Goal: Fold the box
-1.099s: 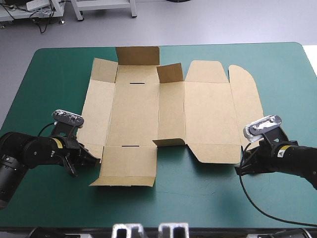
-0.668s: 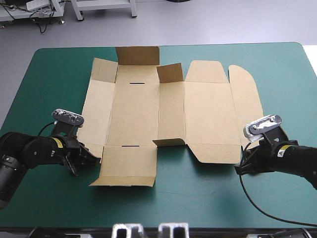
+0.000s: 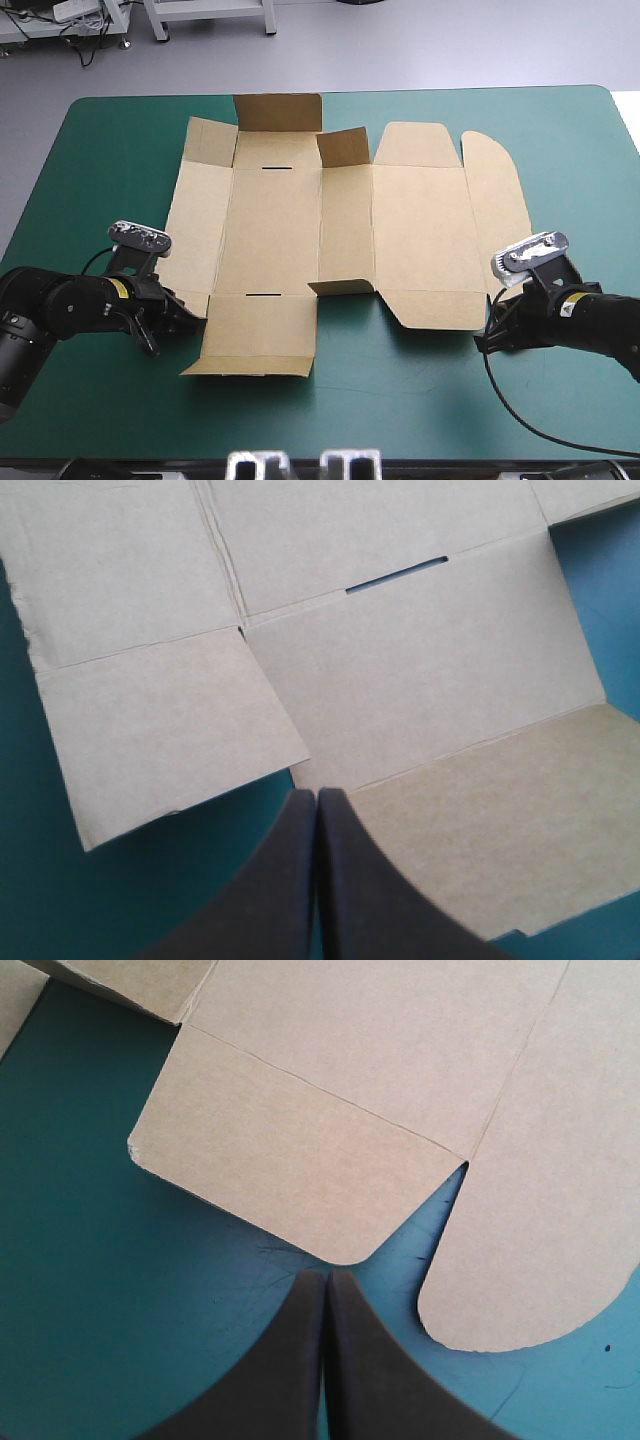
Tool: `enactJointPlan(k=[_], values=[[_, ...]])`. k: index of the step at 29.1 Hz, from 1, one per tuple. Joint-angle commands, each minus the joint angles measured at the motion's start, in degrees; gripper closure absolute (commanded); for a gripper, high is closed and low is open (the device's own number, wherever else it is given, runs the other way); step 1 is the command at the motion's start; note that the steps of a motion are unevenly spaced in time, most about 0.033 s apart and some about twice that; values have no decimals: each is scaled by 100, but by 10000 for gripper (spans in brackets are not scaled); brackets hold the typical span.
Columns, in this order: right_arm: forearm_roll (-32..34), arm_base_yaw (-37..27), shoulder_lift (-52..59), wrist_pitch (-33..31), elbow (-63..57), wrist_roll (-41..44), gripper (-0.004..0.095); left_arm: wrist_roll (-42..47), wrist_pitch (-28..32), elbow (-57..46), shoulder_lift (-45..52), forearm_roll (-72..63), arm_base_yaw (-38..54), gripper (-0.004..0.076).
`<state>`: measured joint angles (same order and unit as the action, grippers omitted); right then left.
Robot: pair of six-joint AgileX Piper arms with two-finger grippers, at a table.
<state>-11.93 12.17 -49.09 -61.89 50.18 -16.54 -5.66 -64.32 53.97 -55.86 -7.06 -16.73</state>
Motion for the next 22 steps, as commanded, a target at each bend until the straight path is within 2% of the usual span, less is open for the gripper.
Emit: enactJointPlan(k=[1,4,10,16,22], values=[[-81,-13,54,248,146,-49,926,-42,234,134,-40,-571,-14,733],[-81,-13,54,248,146,-49,926,-367,408,134,-367,-924,-14,733],[-81,-13,54,248,146,-143,927,-1038,1195,260,-1265,-1715,-14,722],[-81,-13,54,260,146,-143,926,-2147,847,788,-2110,-2926,464,710],[-81,-13,54,273,146,-143,927,-2082,658,1353,-2377,-2918,1779,709]])
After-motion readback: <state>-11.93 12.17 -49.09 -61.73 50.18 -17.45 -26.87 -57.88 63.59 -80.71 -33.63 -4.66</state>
